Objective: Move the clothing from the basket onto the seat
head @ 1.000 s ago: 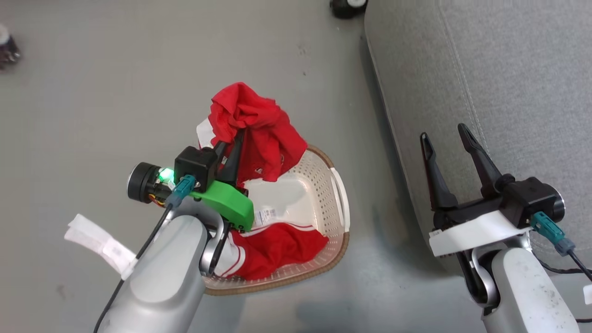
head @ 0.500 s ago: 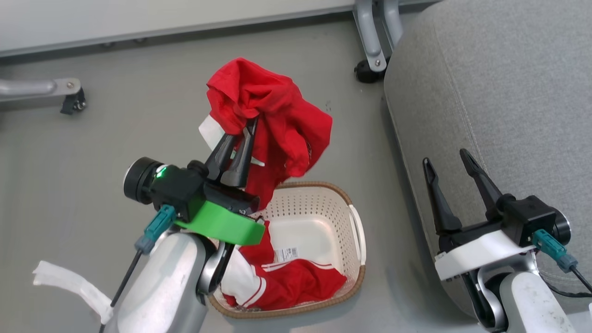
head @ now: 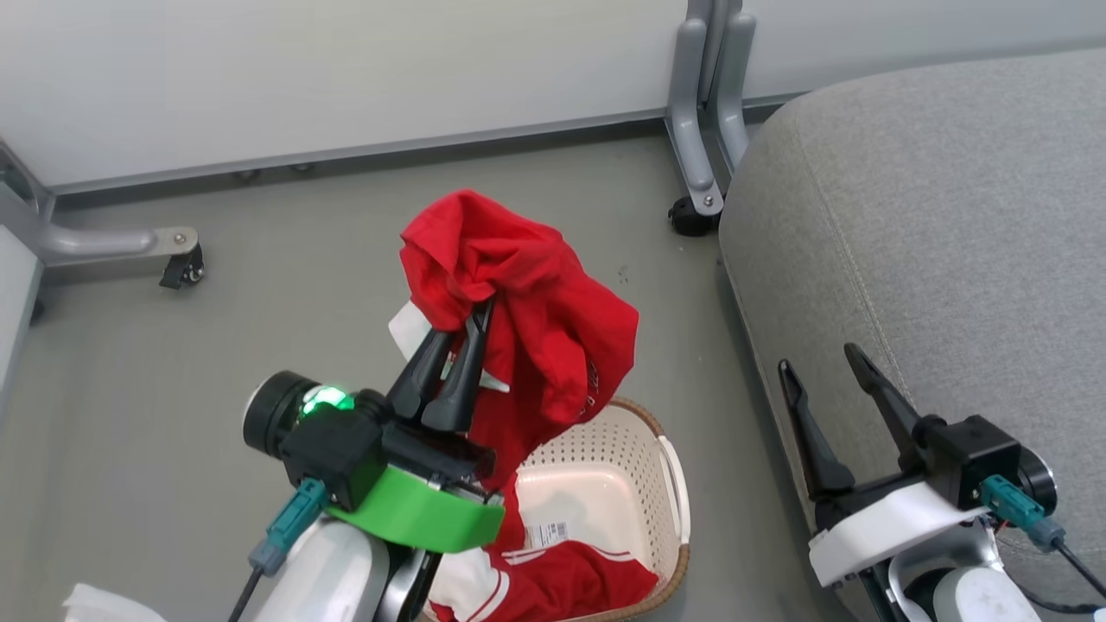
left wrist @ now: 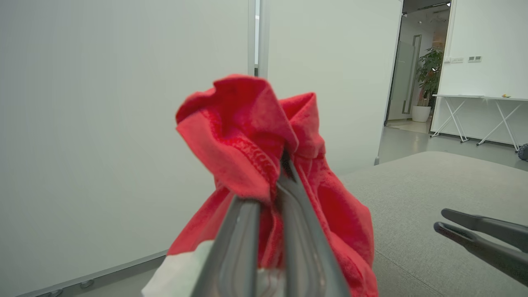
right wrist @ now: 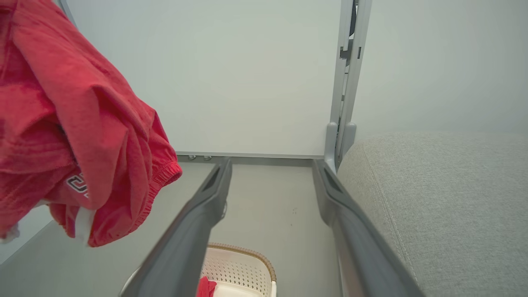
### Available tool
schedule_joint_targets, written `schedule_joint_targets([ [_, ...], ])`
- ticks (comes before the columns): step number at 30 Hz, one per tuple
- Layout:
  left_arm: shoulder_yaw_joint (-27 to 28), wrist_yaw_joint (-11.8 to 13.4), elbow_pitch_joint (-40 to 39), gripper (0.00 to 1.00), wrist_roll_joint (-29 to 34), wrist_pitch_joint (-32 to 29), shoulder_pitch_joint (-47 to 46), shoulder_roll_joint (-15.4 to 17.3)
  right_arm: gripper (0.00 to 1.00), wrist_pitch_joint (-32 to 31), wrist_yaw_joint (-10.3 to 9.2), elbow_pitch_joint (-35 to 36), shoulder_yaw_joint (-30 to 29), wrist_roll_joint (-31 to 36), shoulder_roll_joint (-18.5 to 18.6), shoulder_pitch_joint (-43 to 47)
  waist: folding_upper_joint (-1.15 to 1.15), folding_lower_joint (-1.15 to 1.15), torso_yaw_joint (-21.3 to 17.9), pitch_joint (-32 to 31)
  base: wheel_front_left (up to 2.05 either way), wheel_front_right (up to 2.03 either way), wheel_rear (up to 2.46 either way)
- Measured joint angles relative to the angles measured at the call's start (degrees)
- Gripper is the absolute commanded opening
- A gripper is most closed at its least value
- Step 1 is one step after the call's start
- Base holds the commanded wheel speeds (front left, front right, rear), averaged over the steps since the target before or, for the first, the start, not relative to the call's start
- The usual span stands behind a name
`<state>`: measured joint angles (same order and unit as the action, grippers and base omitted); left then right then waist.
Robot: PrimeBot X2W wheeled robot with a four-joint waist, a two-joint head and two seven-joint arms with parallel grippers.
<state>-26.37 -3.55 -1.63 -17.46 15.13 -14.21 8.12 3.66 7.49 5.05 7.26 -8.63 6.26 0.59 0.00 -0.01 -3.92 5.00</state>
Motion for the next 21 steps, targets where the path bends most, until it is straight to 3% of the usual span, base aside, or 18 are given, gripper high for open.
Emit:
schedule_joint_targets([
  [21,-0.55,0.62,-2.65,0.00,-1.14,-0.29,3.37,0.43,1.00,-1.82,0.00,1.75,0.71,-0.44,-1.01,3.33,0.00,0.00,0.04,-2.58,0.00,0.00,0.00],
])
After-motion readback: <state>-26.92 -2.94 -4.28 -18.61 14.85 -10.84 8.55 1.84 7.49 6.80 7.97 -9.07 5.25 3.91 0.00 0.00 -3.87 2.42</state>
